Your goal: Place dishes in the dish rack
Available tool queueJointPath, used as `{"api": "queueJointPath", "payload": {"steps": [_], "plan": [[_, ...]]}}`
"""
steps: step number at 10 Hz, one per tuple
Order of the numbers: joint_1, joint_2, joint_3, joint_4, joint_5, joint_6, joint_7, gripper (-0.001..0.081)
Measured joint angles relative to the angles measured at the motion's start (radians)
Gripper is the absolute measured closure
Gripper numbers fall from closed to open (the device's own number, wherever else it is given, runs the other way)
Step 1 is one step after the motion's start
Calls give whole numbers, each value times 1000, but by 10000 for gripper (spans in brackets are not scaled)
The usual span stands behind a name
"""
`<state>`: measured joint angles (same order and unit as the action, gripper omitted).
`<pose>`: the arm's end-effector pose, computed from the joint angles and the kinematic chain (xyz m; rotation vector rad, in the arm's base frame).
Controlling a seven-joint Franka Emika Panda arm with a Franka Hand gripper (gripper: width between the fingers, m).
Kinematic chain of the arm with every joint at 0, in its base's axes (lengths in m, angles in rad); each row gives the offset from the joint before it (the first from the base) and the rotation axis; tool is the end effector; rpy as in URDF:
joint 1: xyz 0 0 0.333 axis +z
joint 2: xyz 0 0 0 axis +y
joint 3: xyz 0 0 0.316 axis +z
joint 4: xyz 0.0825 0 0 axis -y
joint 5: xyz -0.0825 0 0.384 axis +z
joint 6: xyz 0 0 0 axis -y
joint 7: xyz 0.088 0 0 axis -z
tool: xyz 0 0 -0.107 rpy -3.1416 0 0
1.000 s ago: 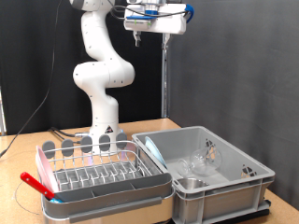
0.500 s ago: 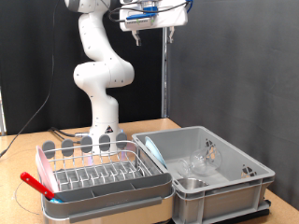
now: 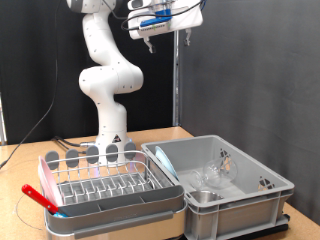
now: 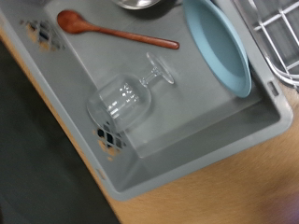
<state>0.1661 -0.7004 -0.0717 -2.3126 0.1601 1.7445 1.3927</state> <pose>0.3459 0.0407 0.6009 -2.3084 1.7583 0.0657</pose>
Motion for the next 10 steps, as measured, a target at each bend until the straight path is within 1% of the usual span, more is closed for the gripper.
{"api": "queueJointPath", "payload": {"steps": [1, 2, 3, 4, 5, 6, 7, 10], "plan": [[8, 17, -10, 0, -23, -1, -93, -2], [5, 45, -8, -5, -74, 38, -136, -2], [3, 69, 8, -17, -130, 104, -141, -2], [3, 65, 3, -15, -101, 80, -140, -2], [10, 62, -11, -14, -54, 56, -172, -2], [22, 61, -32, -18, -29, 48, -241, -2], [24, 63, -41, -35, -37, 63, -301, -2], [21, 97, -45, -116, -97, 166, -399, -2]]}}
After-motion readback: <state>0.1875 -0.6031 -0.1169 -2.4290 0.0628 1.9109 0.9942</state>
